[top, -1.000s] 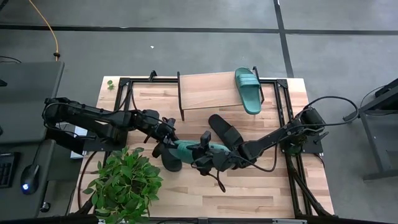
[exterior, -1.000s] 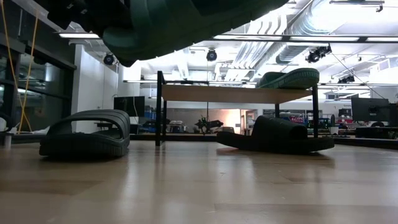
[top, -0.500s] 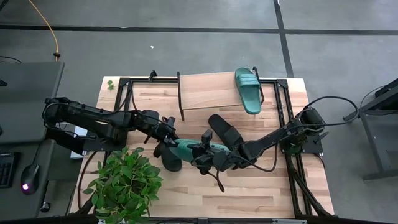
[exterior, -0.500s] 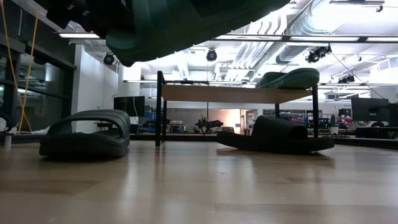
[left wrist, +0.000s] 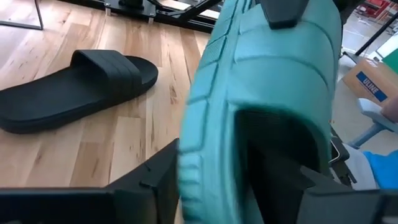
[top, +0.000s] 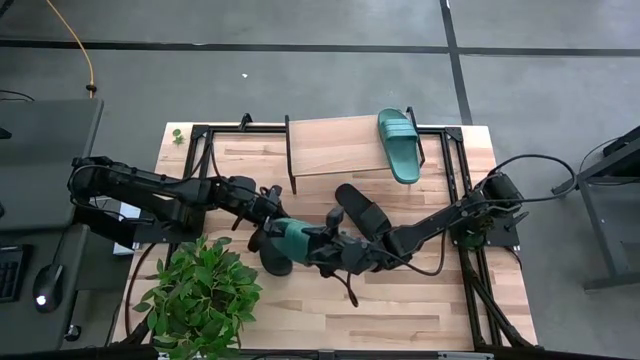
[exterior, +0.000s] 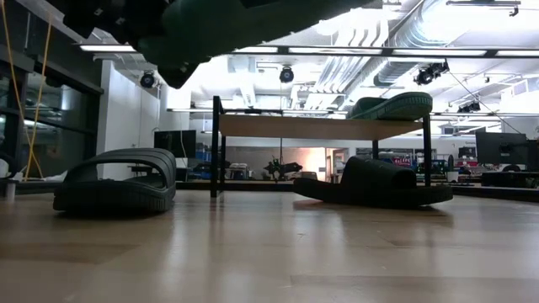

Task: Pick and place slides into the shelf
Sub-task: Put the green slipper on the shelf

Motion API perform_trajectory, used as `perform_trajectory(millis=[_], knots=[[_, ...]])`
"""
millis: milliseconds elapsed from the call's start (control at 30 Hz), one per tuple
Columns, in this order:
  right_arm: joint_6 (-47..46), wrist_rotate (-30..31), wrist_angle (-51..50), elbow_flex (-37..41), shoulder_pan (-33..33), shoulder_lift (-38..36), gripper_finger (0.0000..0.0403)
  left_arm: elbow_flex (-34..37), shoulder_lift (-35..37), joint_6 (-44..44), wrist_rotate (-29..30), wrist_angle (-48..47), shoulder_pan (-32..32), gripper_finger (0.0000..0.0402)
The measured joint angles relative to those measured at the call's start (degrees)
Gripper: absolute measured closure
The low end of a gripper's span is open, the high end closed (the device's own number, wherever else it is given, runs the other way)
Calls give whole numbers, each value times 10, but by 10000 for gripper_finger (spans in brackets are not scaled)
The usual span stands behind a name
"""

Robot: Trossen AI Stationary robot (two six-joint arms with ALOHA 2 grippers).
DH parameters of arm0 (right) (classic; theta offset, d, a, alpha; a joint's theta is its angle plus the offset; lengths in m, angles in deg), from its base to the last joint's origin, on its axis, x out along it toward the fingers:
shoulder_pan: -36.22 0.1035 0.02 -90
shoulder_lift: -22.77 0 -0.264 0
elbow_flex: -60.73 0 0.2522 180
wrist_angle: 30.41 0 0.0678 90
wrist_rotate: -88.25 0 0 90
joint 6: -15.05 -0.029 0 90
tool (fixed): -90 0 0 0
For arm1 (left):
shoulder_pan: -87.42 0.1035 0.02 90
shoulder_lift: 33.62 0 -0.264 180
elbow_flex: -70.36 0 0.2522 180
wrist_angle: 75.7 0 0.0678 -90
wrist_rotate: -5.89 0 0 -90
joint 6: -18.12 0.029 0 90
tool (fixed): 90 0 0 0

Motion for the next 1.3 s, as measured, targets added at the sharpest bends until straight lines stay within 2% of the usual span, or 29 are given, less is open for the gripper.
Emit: perform_trajectory(millis=[167, 400, 633, 800, 967, 1167, 1300], knots=[[-5, 43, -12, 0, 0, -2, 401, 0, 2, 0, 17, -2, 0, 209], [-81, 64, -63, 0, 0, -28, 401, 0, 31, 14, 76, -22, 0, 189], [-145, 104, -120, 0, 0, -45, 401, 0, 87, 19, 106, -65, 0, 192], [-153, 129, -125, 0, -1, -48, 401, 0, 122, 22, 110, -103, -4, 192], [-159, 183, -129, 0, -5, -49, 401, 0, 150, 30, 131, -128, -21, 192], [-239, 210, -169, 0, -21, -69, 401, 0, 181, 39, 178, -147, -44, 192], [-294, 224, -210, 0, -43, -87, 401, 0, 194, 39, 183, -152, -47, 192]])
